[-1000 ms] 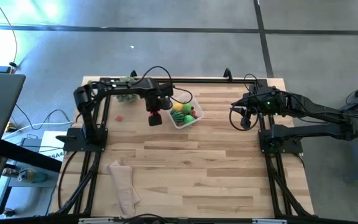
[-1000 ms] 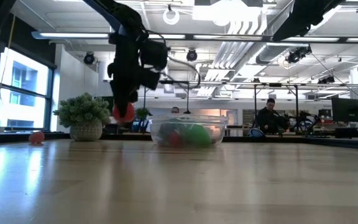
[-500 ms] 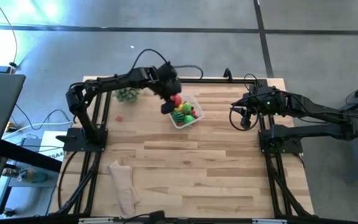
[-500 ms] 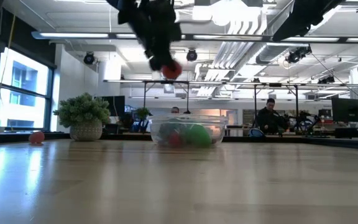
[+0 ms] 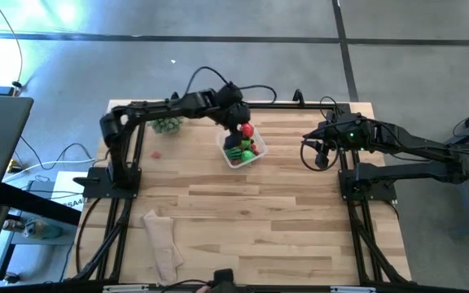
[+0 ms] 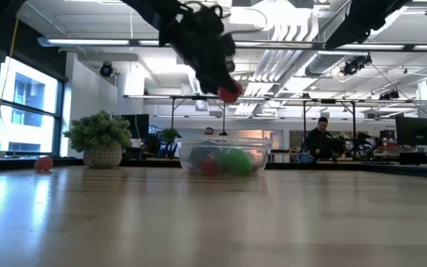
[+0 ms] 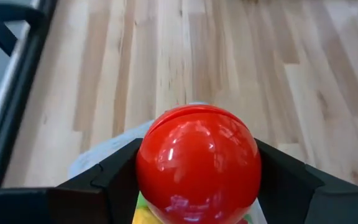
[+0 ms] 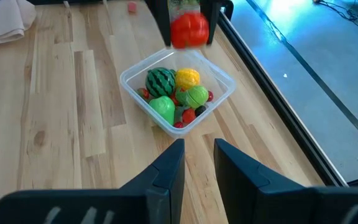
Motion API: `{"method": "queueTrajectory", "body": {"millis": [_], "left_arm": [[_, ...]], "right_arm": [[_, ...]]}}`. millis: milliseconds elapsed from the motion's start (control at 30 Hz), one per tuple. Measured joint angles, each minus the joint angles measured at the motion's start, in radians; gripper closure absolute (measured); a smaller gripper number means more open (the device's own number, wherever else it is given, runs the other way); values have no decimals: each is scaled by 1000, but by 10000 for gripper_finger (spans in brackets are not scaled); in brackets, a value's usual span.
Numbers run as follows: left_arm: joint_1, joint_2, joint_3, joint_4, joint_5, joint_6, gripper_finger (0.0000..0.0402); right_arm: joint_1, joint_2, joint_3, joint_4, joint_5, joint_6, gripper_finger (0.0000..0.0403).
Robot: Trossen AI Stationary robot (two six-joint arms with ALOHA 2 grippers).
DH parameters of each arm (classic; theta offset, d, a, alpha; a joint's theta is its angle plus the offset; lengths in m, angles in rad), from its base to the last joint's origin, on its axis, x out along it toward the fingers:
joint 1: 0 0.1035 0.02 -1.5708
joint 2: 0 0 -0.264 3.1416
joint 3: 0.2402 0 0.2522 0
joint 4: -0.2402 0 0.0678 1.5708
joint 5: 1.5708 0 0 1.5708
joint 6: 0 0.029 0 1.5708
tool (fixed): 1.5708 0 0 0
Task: Pick and placing Produce into tupperware
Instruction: Put the red tomato into the transparent container
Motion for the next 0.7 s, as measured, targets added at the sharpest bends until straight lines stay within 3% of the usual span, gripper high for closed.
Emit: {"method": "queueTrajectory", "body": {"millis": [200,500,700], "left_arm": [[-3,76,0,7,-105,8,135],[-3,150,0,-29,-168,19,161],[-3,181,0,-63,-188,19,121]], "right_arm": [[0,0,0,0,0,0,327],[0,0,0,0,0,0,327],[0,0,0,0,0,0,327]]}}
